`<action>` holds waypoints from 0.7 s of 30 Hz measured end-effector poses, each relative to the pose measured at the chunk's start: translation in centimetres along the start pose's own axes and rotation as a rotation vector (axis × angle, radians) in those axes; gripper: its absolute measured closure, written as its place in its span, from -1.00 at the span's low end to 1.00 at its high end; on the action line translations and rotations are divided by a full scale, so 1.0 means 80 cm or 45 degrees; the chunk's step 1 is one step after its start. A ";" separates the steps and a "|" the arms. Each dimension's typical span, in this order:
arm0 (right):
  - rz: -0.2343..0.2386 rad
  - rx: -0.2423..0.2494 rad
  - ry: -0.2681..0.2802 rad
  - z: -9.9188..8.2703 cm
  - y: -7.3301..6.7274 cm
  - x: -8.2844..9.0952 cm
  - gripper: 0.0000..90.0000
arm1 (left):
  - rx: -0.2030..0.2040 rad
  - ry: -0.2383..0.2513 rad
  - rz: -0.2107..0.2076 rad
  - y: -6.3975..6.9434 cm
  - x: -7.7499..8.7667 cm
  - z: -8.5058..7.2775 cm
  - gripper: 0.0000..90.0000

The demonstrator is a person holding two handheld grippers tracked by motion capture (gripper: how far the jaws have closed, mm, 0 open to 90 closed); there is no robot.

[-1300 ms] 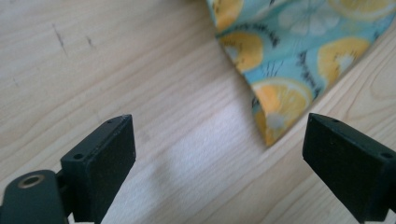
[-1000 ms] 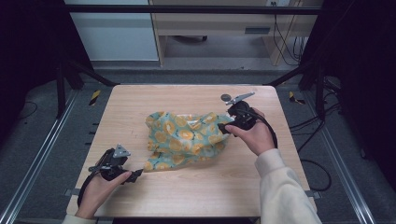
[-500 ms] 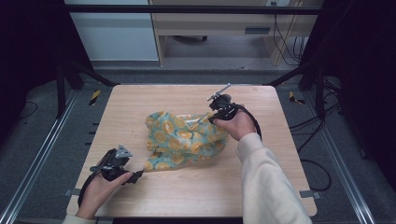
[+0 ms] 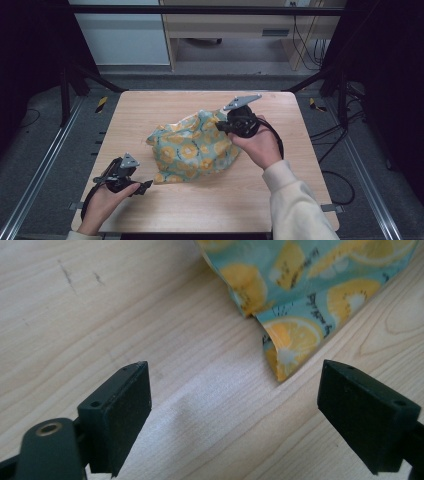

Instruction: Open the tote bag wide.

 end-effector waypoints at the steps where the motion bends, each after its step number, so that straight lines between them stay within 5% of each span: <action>1: 0.005 0.015 0.014 -0.003 -0.009 0.006 1.00 | -0.006 0.002 0.001 -0.001 0.003 0.002 -0.70; 7: 0.074 0.079 0.085 -0.032 -0.054 0.029 1.00 | -0.041 0.010 0.046 -0.014 0.020 0.019 -0.65; 12: 0.124 0.096 0.081 -0.063 -0.079 0.024 1.00 | -0.061 -0.011 0.054 -0.023 0.034 0.030 -0.59; 21: 0.150 0.091 0.034 -0.092 -0.083 0.007 1.00 | -0.125 -0.022 0.116 -0.036 0.069 0.063 -0.47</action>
Point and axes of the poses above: each handheld gripper's, and its own axes: x roughly backward along the jaws, z roughly out of its top, y roughly to its right, the point moved 10 cm from there along -x, roughly forward along the jaws, and after that the axes turned 15 degrees about -y, right-handed, at the moved point
